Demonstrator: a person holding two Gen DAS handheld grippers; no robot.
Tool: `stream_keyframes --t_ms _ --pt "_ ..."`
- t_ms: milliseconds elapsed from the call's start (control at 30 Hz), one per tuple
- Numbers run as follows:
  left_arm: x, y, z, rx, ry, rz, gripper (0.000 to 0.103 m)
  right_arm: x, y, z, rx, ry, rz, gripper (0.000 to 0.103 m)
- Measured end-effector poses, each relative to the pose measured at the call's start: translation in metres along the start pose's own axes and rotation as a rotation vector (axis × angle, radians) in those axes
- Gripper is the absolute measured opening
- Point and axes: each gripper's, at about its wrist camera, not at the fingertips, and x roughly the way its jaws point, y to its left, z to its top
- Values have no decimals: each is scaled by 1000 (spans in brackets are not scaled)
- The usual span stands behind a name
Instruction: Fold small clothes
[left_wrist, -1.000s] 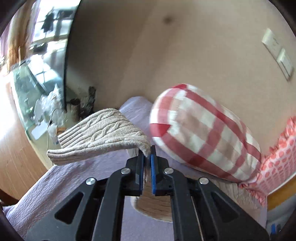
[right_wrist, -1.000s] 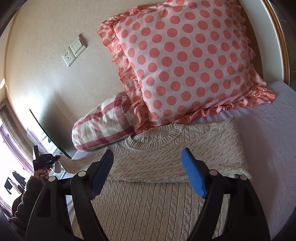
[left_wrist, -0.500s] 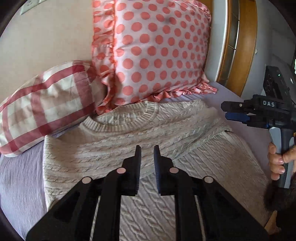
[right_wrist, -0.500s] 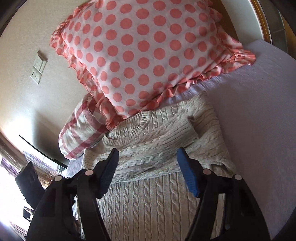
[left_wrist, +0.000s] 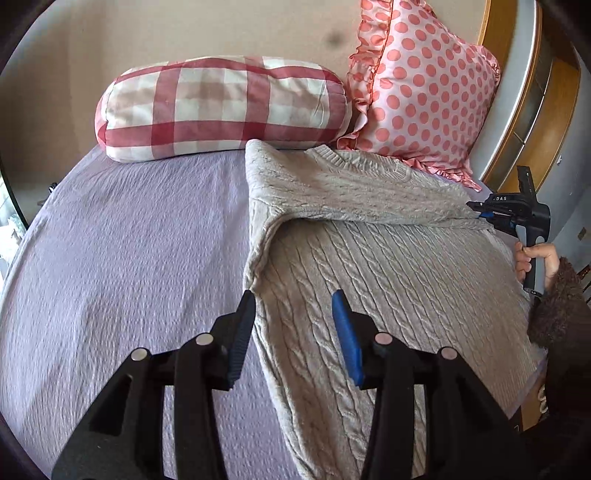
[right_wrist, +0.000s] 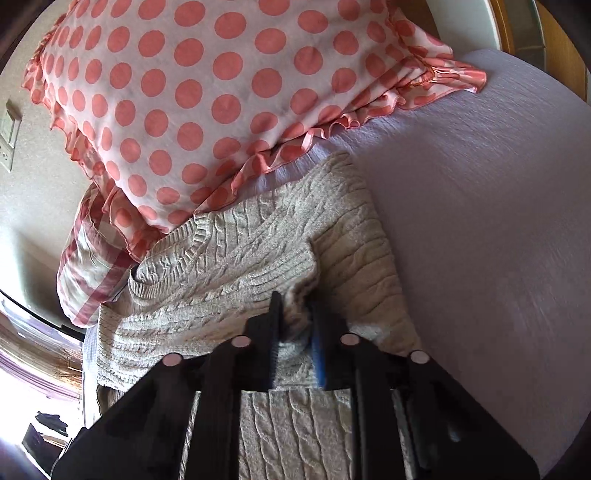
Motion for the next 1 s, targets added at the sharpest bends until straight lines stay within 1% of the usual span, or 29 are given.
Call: stream_keyframes --t_ms 67,100,133,167,200,233,267,300,333,367,400,467,500,533,600,700,800,833,867,900,1000 --pt "5 -3 -1 -7 16 -28 43 -21 9 8 -14 -79 17 13" --pt "7 -3 -3 -10 23 -39 43 -27 13 10 -26 -99 -14 13" --pt "8 -5 -4 -11 30 -45 45 -28 17 11 -54 -100 -80 13" --pt "8 -5 -7 -13 39 -54 47 -26 17 11 -75 -81 -141 16" --pt "8 -6 -10 -16 48 -61 48 -26 14 9 -78 -51 -188 22" --pt "7 -5 -13 -21 57 -64 50 -30 9 5 -69 -31 -216 26" --pt "5 -4 -17 -26 62 -68 51 -39 4 -1 -65 -27 -208 40" --pt "1 -3 -22 -32 65 -73 52 -52 0 -9 -67 -41 -183 59" --pt "-2 -1 -27 -41 64 -77 55 -66 -3 -19 -77 -60 -161 66" --pt "-7 1 -33 -53 63 -84 58 -81 -7 -30 -90 -69 -141 67" --pt "-10 3 -39 -67 64 -95 58 -92 -10 -43 -104 -62 -123 67" --pt "-16 6 -52 -95 76 -121 58 -111 -21 -71 -116 -22 -89 65" --pt "-18 7 -59 -105 85 -130 58 -117 -24 -84 -117 0 -82 59" --pt "-20 6 -65 -112 93 -141 58 -124 -31 -97 -116 20 -75 55" --pt "-24 4 -78 -121 98 -159 58 -135 -42 -122 -100 56 -71 43" --pt "-35 -2 -93 -125 80 -172 58 -147 -53 -155 -82 92 -55 35" --pt "-45 -9 -107 -123 68 -179 57 -164 -57 -180 -81 79 -21 30" --pt "-47 -11 -110 -121 65 -178 54 -168 -57 -187 -84 81 -14 30" --pt "-50 -13 -115 -121 61 -173 51 -172 -56 -194 -90 75 -16 30" --pt "-52 -14 -118 -121 58 -166 51 -177 -56 -199 -84 59 -42 27" --pt "-57 -19 -126 -114 46 -147 51 -191 -64 -207 -42 -5 -58 27"
